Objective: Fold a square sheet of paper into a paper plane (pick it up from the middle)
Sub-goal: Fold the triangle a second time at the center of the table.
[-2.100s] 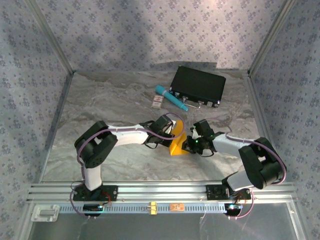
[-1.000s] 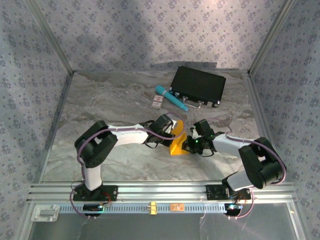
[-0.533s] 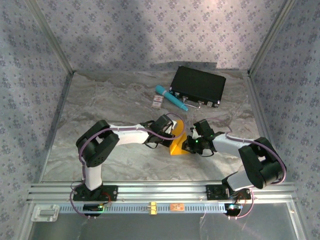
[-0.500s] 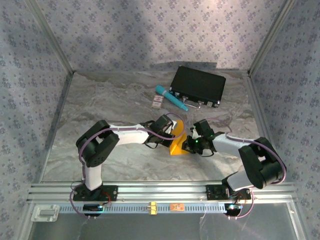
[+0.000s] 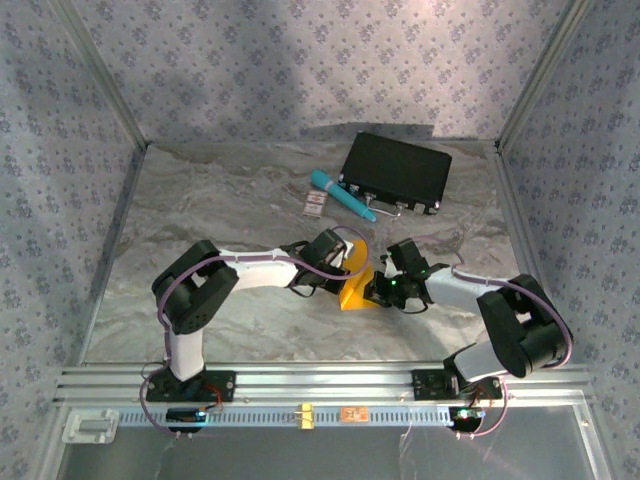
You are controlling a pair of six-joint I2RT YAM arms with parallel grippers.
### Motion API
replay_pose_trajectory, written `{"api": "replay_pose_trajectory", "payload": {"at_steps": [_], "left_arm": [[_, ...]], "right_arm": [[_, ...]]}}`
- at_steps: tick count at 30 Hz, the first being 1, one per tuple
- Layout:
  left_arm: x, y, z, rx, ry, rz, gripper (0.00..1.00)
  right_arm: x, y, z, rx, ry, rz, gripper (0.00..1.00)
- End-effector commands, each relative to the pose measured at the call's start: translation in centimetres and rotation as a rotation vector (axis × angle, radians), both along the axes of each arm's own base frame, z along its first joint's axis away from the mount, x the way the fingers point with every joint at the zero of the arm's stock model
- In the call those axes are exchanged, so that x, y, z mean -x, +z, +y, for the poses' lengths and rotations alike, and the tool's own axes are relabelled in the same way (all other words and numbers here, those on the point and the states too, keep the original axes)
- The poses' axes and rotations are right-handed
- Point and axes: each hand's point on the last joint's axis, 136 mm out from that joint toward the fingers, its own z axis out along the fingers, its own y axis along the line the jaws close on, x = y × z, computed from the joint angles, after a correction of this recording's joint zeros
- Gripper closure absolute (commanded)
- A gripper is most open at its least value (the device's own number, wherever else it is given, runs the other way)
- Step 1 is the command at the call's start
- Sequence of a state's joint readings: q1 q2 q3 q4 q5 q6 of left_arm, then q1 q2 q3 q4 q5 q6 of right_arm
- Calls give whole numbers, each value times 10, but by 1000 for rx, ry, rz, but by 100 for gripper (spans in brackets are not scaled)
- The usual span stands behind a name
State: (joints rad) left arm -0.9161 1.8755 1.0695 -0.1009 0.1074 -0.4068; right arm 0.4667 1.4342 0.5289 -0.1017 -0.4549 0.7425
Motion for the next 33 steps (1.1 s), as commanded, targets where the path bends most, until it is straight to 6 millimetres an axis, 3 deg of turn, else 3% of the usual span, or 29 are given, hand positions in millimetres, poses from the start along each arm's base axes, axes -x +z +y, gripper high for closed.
{"api": "replay_pose_trajectory", "payload": {"at_steps": [1,13,33], "left_arm": [[-12,17,-8,36,-8,-50,100],[-14,22,-13,37,-25,-52,100],[-7,-2,-1,-25,-14,-7,100]], "right_arm": [[12,-16,-16,77,-13,56,92],[12,-17,-16,80,-15,55,92],[12,-16,-17,76,-16,54,92]]}}
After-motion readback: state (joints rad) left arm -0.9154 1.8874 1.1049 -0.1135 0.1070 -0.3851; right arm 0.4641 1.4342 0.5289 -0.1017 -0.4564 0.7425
